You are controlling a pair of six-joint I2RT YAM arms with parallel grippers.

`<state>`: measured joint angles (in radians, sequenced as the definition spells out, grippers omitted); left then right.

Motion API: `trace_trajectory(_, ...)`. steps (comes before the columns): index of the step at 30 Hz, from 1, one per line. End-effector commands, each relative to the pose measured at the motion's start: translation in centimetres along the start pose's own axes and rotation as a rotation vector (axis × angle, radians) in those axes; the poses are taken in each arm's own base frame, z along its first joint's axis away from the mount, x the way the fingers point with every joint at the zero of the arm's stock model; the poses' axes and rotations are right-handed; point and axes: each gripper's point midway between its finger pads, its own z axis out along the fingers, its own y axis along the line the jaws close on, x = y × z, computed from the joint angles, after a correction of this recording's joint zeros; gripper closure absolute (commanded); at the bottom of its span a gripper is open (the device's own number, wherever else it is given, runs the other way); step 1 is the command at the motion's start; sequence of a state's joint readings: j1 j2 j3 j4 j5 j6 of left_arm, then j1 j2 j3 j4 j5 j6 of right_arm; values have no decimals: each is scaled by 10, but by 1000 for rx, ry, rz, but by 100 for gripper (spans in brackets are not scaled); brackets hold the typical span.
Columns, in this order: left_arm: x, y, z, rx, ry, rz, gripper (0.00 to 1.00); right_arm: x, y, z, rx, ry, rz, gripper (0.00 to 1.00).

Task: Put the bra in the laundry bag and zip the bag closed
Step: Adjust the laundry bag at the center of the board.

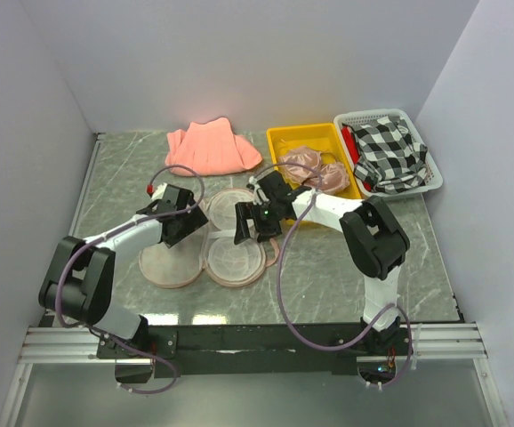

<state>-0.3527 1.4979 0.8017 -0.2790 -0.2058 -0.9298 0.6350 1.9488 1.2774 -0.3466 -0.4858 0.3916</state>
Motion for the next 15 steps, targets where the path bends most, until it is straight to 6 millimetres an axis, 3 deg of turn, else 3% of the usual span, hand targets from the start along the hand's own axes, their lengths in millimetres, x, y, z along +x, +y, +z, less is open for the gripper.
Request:
trace_trajectory(1, 5, 10, -15, 7, 0, -22, 3, 12, 14, -8, 5, -4, -21, 2)
trace_trajectory(9, 11, 26, -27, -1, -17, -41, 3, 15, 24, -6, 15, -6, -27, 2)
trace_trajectory(15, 28, 36, -30, 7, 19, -62, 3, 7, 21, -5, 51, -18, -23, 1)
